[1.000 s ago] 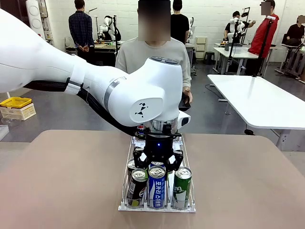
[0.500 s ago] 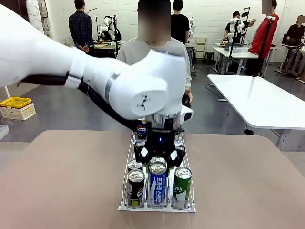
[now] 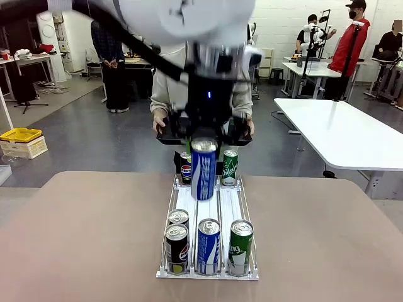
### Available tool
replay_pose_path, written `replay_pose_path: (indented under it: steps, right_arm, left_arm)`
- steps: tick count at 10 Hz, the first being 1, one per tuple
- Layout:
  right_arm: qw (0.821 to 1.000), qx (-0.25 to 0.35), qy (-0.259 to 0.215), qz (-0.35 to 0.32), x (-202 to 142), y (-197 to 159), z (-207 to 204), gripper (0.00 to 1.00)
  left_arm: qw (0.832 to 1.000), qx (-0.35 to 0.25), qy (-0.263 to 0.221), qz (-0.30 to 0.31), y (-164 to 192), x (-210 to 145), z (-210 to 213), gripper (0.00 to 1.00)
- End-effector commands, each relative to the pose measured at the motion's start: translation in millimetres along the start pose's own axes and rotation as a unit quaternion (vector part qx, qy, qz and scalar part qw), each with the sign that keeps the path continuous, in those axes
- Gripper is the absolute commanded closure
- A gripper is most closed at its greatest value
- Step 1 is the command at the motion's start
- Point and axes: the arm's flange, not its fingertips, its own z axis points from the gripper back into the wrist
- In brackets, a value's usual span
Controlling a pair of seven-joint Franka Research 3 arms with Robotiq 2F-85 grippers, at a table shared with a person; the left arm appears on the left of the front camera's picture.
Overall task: Retrieve and hand over the desired beverage to the person.
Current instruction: Pick up another can of the same type that the person held from the Automatic Can Dispenser, then place the picked can on the Handle tray extended by the person.
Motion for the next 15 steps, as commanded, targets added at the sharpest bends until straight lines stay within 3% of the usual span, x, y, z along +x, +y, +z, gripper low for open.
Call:
replay_pose_path:
  steps: [1,2,5,6,15]
  right_arm:
    - [1.0,0.013,-0.008,0.007,1.1,0.2,-0.7,0.0]
    - [1.0,0.013,-0.008,0.007,1.1,0.2,-0.7,0.0]
    - [1.0,0.013,-0.008,0.007,1.1,0.2,-0.7,0.0]
    - [1.0,0.013,-0.008,0.007,1.1,0.2,-0.7,0.0]
    - [1.0,0.013,-0.008,0.007,1.1,0.2,-0.7,0.0]
  left_arm:
    - [1.0,0.003,-0.012,0.003,-14.6,34.2,26.9,1.0]
    - [1.0,0.006,-0.019,0.011,-14.4,42.9,35.5,1.0]
    - [1.0,-0.008,0.021,0.014,-3.5,54.9,25.5,1.0]
    - [1.0,-0.007,-0.002,0.016,-0.2,51.6,26.2,1.0]
    - [1.0,-0.007,-0.002,0.016,-0.2,51.6,26.2,1.0]
